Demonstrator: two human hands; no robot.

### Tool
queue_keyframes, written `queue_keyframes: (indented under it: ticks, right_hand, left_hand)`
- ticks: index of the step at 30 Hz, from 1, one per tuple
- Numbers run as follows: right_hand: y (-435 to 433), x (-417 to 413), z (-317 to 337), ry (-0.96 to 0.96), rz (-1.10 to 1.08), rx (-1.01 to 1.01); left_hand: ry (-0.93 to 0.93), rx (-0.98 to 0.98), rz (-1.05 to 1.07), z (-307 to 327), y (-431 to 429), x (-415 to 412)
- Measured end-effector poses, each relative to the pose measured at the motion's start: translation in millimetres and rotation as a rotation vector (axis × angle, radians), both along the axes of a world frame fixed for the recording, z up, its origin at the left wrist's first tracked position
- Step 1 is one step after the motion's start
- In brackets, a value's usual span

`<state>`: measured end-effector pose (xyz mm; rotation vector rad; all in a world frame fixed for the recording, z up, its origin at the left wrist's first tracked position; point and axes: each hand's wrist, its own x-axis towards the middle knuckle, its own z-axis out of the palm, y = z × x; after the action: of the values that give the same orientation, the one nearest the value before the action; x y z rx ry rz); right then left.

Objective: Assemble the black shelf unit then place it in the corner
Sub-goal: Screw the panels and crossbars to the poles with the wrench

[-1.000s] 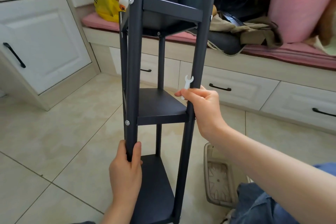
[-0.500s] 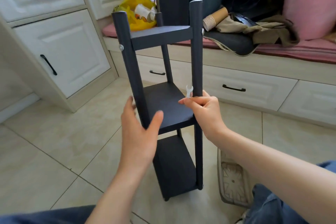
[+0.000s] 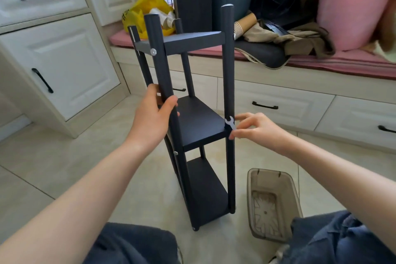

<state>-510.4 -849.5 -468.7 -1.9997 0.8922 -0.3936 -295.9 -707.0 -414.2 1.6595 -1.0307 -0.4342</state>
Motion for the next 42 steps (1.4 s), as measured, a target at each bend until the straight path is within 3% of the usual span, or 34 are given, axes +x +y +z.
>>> queue_keyframes:
  ticks: [2, 6, 12, 18, 36, 42]
  right_hand:
    - [-2.7, -14.2, -11.8, 0.099, -0.012, -0.029]
    - [0.7, -33.4, -52.9, 0.443, -0.032, -0.374]
    - [-6.5, -55.4, -110.7, 0.929, 0.007, -0.224]
    - [-18.5, -66.7, -142.9, 1.145, 0.033, -0.195]
    - [-21.0, -67.1, -171.2, 1.245, -0.019, -0.123]
    - [-35.0, -44.0, -113.2, 0.842, -0.151, -0.105]
  left_hand:
    - [-0.003, -0.003, -0.002, 3.0, -6.7, 2.7]
    - [0.037, -0.029, 0.001, 8.9, -21.7, 1.6]
    - [0.097, -0.015, -0.133, 8.9, -34.0, -1.4]
    - [0.091, -0.033, -0.16, 0.9, -38.2, -8.7]
    - [0.089, -0.052, -0.156, 0.8, -39.5, -7.9]
    - [0.069, -0.051, -0.147, 2.5, -39.2, -8.4]
